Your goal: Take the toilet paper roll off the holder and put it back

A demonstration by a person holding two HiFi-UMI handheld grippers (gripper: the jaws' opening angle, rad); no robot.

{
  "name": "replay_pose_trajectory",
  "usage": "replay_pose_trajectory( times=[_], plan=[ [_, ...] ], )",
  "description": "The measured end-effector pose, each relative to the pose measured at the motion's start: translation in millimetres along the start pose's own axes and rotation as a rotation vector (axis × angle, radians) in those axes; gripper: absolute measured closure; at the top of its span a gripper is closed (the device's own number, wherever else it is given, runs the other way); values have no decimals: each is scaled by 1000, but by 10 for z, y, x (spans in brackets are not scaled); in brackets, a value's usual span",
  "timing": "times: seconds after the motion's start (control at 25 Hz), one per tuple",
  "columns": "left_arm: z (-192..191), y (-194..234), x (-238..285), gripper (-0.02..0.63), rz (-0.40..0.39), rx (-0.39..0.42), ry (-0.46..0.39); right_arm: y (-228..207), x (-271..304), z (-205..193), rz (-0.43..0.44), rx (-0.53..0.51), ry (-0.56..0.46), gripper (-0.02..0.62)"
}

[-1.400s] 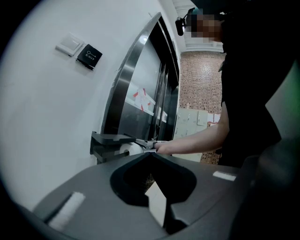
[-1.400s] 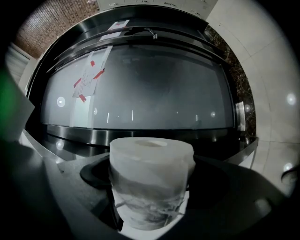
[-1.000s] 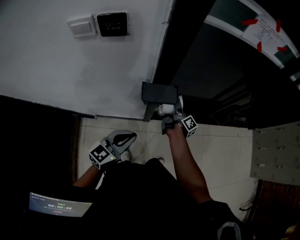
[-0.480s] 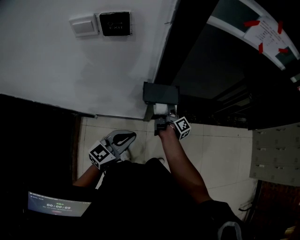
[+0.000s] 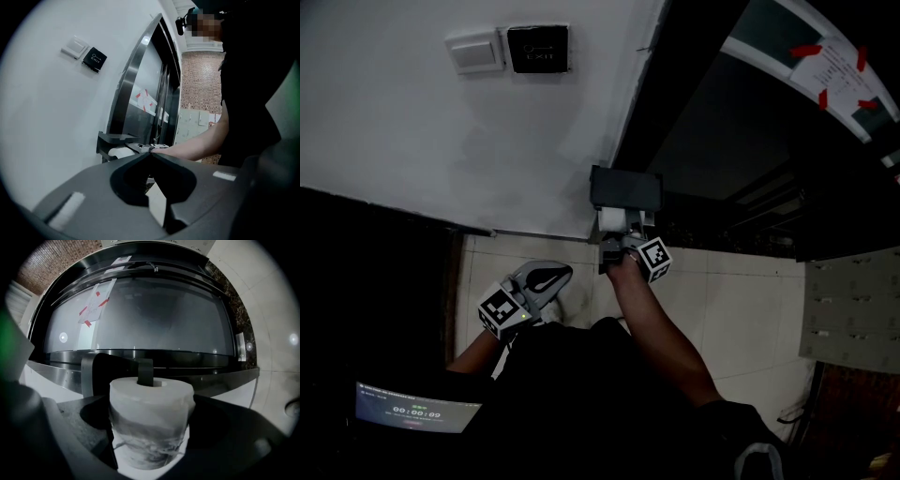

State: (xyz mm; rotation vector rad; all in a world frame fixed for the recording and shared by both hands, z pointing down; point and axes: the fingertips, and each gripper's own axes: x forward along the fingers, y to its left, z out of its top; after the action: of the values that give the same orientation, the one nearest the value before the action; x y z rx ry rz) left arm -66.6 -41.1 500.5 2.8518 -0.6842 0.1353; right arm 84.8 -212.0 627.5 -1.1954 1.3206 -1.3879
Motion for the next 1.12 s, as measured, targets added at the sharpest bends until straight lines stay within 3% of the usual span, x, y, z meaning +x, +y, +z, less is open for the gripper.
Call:
replay_pose_trajectory(
  times=[0.44,0.8,1.12],
  plan=[
    [-67,8,-3,601,-16,9,3,14,-23,-46,86,-65,63,132],
    [-35,-3,148,601,-36,13,1,-198,-398,-120,65,-52,140,132],
    [-10,-73,282,601,-47,17,2,-103,-671,-9,48,-80,180,133]
  ],
)
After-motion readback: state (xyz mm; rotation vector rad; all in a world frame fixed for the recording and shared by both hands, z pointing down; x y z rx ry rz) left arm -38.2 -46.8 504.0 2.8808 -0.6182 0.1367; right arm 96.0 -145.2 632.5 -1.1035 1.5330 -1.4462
